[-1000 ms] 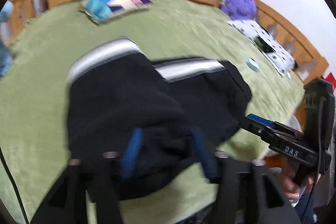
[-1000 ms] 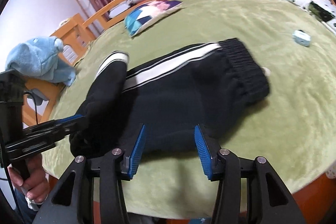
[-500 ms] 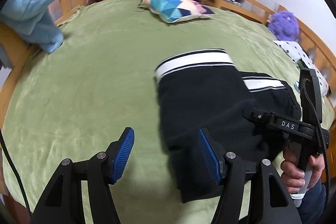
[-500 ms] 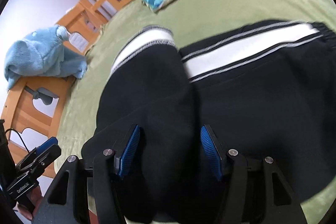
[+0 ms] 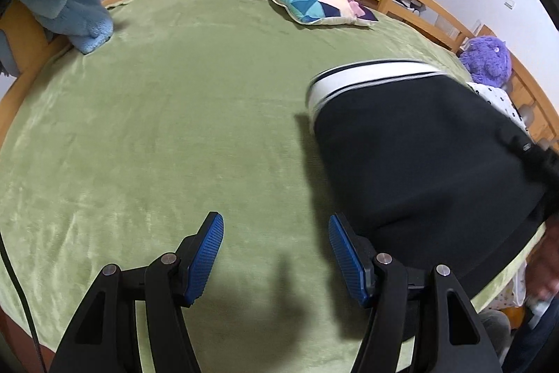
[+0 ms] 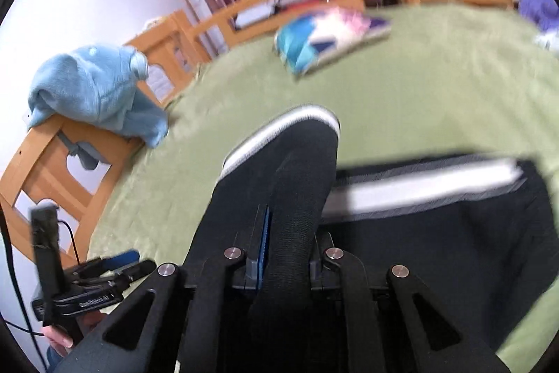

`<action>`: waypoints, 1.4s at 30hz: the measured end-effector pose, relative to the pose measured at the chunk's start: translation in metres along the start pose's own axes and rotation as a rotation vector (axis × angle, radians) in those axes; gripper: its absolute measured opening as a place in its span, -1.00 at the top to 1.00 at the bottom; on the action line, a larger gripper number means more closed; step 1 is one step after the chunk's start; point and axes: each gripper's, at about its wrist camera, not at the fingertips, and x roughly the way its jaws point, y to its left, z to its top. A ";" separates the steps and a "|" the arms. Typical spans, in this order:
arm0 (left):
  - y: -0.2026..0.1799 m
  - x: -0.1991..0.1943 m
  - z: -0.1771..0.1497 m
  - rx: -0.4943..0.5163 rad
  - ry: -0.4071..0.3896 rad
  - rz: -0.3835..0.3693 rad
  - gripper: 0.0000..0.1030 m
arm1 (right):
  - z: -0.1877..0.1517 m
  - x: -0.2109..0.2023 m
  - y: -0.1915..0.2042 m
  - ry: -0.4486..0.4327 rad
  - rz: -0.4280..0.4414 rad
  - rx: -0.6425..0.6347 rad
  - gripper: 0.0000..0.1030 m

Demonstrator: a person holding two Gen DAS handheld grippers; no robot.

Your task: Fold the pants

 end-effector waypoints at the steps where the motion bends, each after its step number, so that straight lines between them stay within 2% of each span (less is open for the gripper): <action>1: -0.002 0.000 0.001 0.001 0.000 -0.006 -0.18 | 0.007 -0.010 -0.011 -0.006 -0.013 0.006 0.72; 4: -0.014 0.001 0.001 0.014 0.001 -0.026 -0.18 | 0.015 -0.047 -0.067 -0.050 -0.125 0.041 0.72; 6: -0.028 0.005 0.001 0.031 0.015 -0.045 -0.18 | 0.006 -0.062 -0.106 -0.051 -0.227 0.076 0.72; 8: -0.041 0.011 0.001 0.045 0.027 -0.072 -0.18 | -0.008 -0.066 -0.139 -0.032 -0.283 0.128 0.71; 10: -0.059 0.019 0.002 0.057 0.047 -0.100 -0.18 | -0.033 -0.052 -0.173 0.052 -0.389 0.153 0.70; 11: -0.067 0.023 0.002 0.064 0.059 -0.110 -0.18 | -0.047 -0.043 -0.185 0.098 -0.416 0.165 0.65; 12: -0.077 0.027 0.002 0.074 0.070 -0.127 -0.18 | -0.057 -0.035 -0.192 0.141 -0.407 0.174 0.58; 14: -0.095 0.032 0.002 0.098 0.088 -0.155 -0.18 | -0.067 -0.044 -0.194 0.130 -0.388 0.176 0.50; 18: -0.129 0.035 -0.009 0.148 0.098 -0.211 -0.18 | -0.071 -0.082 -0.170 -0.016 -0.396 0.124 0.44; 19: -0.136 0.039 -0.014 0.159 0.110 -0.213 -0.18 | -0.076 -0.083 -0.163 -0.018 -0.384 0.091 0.40; 20: -0.142 0.044 -0.019 0.170 0.129 -0.211 -0.18 | -0.080 -0.077 -0.158 0.003 -0.399 0.067 0.35; 22: -0.153 0.062 -0.034 0.189 0.181 -0.203 -0.19 | -0.092 -0.049 -0.163 0.125 -0.476 0.029 0.31; 23: -0.156 0.070 -0.041 0.192 0.200 -0.193 -0.19 | -0.097 -0.040 -0.172 0.189 -0.466 0.050 0.31; 25: -0.156 0.079 -0.047 0.182 0.227 -0.189 -0.20 | -0.097 -0.045 -0.183 0.195 -0.414 0.089 0.31; 28: -0.152 0.073 -0.035 0.168 0.266 -0.248 -0.19 | -0.087 -0.053 -0.183 0.229 -0.378 0.044 0.31; 29: -0.148 0.068 -0.029 0.159 0.255 -0.275 -0.19 | -0.083 -0.059 -0.181 0.211 -0.368 0.038 0.31; 31: -0.143 0.059 -0.018 0.152 0.207 -0.281 -0.19 | -0.069 -0.074 -0.181 0.127 -0.319 0.040 0.20; 33: -0.142 0.057 -0.003 0.153 0.173 -0.277 -0.22 | -0.058 -0.076 -0.183 0.073 -0.277 0.032 -0.14; 36: -0.143 0.069 0.015 0.131 0.169 -0.272 -0.22 | -0.034 -0.055 -0.192 0.038 -0.243 0.054 -0.18; 38: -0.141 0.080 0.020 0.130 0.166 -0.257 -0.22 | -0.025 -0.033 -0.203 0.075 -0.217 0.087 -0.18; 41: -0.141 0.102 0.025 0.126 0.180 -0.220 -0.22 | -0.025 0.008 -0.224 0.191 -0.234 0.123 -0.18; 42: -0.139 0.111 0.025 0.116 0.195 -0.226 -0.24 | -0.029 0.013 -0.231 0.204 -0.201 0.145 -0.22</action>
